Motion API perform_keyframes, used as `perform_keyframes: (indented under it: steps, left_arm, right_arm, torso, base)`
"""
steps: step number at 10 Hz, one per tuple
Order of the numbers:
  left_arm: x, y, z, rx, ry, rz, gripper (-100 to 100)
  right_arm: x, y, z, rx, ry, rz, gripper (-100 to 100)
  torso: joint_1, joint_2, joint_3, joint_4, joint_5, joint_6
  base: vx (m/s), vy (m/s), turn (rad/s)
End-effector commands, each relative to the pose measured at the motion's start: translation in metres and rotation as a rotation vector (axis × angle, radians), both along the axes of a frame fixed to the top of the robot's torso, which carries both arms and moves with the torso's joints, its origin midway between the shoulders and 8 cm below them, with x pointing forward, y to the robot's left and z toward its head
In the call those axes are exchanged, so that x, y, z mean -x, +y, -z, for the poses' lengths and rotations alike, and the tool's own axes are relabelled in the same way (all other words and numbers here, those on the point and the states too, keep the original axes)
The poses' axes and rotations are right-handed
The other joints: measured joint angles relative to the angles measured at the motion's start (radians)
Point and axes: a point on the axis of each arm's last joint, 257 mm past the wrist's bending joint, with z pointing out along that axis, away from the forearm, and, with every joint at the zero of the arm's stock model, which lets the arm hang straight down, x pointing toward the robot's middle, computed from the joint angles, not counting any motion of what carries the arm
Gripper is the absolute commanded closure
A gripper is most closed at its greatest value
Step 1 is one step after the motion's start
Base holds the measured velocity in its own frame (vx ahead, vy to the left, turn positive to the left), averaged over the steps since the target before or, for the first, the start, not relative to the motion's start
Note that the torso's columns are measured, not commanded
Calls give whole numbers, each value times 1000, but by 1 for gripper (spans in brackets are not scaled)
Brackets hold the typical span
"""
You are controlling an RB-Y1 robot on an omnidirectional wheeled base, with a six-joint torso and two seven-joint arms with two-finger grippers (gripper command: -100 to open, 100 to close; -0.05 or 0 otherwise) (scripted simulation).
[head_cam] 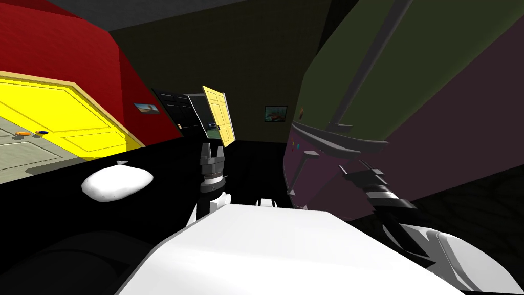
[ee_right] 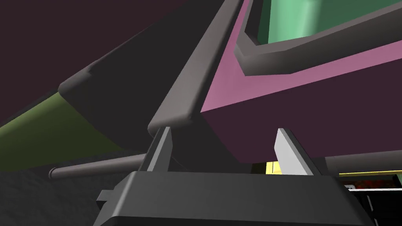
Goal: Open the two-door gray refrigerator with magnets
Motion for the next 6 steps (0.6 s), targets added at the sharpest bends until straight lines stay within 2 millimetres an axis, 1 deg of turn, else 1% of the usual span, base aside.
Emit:
perform_keyframes:
  steps: [1,4,6]
  left_arm:
    - [0,0,0,0,0,0,0]
    - [0,0,0,0,0,0,0]
    - [0,0,0,0,0,0,0]
  right_arm:
    - [1,-16,16,81,53,46,-100]
    - [9,-43,26,223,120,116,-100]
    - [14,-57,30,298,156,150,-100]
  torso:
    - [2,-1,-1,0,0,-1]
    - [-3,-5,-4,0,0,-6]
    - [1,-4,-3,1,1,-5]
  base:
    - [59,153,-17]
    - [62,118,-15]
    - [59,164,-15]
